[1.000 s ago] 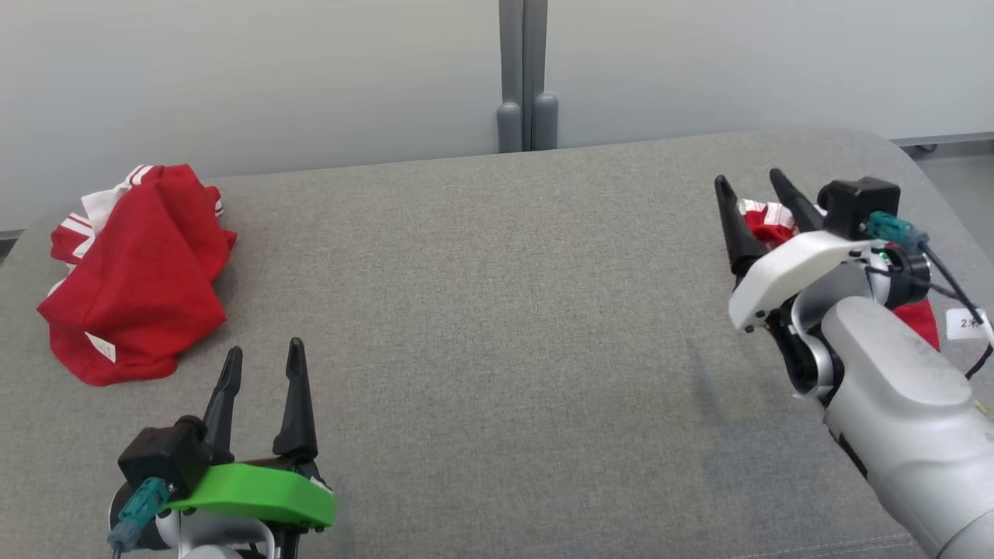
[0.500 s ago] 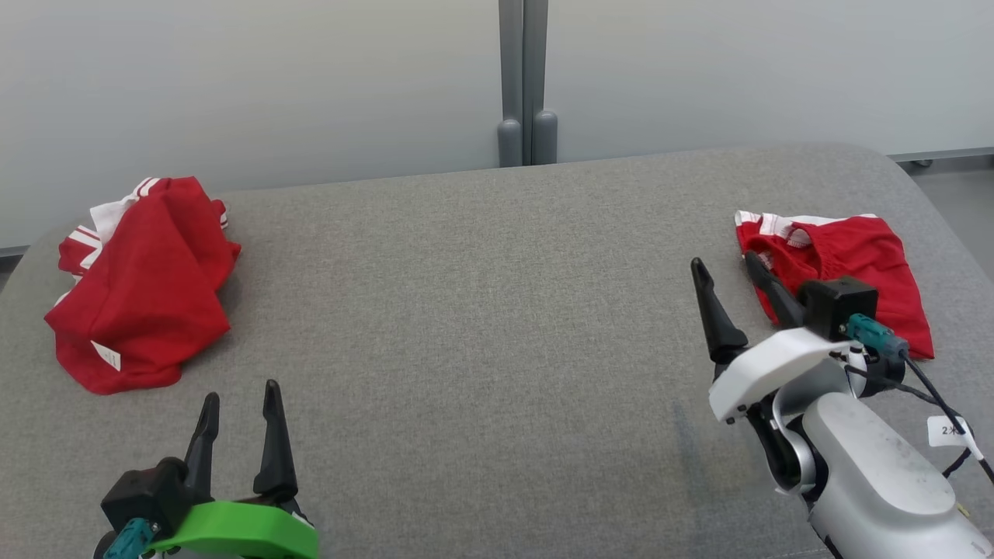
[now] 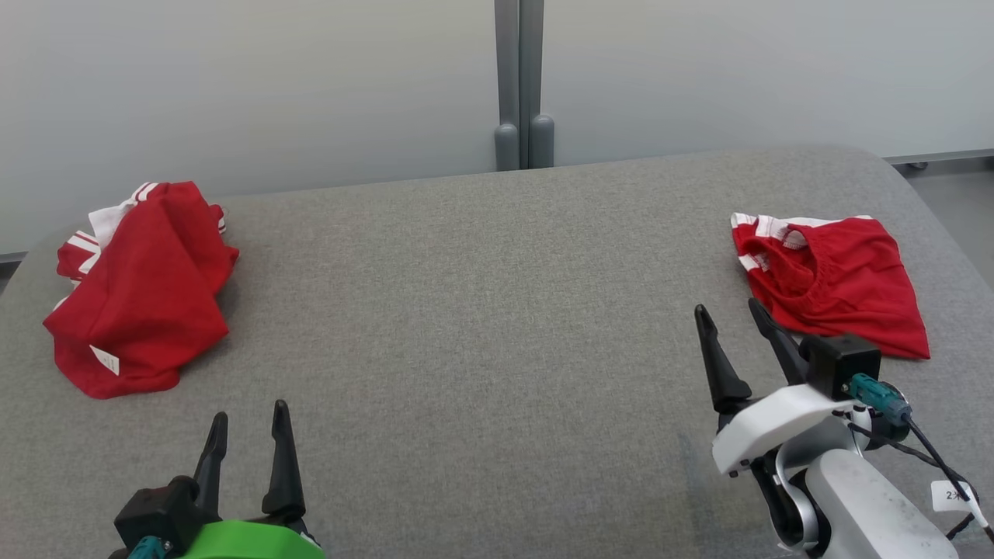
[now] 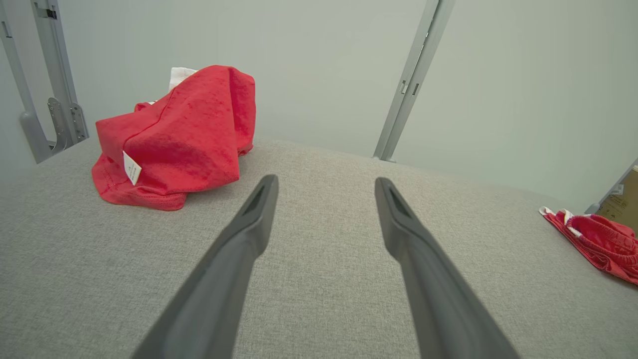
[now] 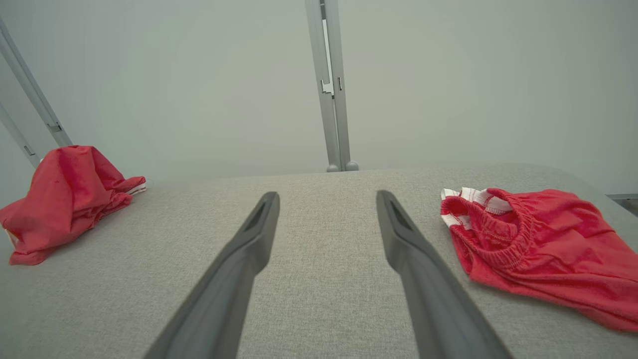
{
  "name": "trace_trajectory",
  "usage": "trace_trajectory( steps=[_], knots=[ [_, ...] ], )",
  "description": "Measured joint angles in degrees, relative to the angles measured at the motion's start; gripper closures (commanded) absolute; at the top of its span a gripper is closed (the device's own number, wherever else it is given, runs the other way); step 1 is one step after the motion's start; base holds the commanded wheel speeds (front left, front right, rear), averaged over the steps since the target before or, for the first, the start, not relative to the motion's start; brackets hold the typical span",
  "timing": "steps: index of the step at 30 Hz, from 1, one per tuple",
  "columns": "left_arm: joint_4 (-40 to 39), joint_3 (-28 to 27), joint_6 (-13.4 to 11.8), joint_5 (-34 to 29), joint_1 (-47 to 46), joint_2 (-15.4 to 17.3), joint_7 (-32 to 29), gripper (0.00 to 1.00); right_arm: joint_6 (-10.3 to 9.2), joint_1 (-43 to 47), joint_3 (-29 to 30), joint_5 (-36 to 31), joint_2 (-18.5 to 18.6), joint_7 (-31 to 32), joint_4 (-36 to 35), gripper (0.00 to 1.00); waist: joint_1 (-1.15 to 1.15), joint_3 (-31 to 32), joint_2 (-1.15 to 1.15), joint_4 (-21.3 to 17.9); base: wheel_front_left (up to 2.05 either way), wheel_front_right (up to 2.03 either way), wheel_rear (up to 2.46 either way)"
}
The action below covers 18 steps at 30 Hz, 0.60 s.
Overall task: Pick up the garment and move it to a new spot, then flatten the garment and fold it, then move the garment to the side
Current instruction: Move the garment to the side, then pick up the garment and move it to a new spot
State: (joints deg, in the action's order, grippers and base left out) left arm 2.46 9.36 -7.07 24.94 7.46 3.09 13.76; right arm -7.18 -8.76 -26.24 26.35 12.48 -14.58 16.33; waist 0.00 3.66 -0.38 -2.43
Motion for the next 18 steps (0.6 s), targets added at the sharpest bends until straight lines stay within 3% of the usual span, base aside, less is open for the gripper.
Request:
trace_trajectory(
  steps=[18],
  knots=[
    [-0.1, 0.9, 0.0, 0.0, 1.0, -0.1, 0.2, 0.00, 0.00, 6.4, 3.6, -5.3, -1.7, 0.0, -4.8, 0.00, 0.00, 0.6, 0.00, 0.5, 0.00, 0.00, 0.00]
  ],
)
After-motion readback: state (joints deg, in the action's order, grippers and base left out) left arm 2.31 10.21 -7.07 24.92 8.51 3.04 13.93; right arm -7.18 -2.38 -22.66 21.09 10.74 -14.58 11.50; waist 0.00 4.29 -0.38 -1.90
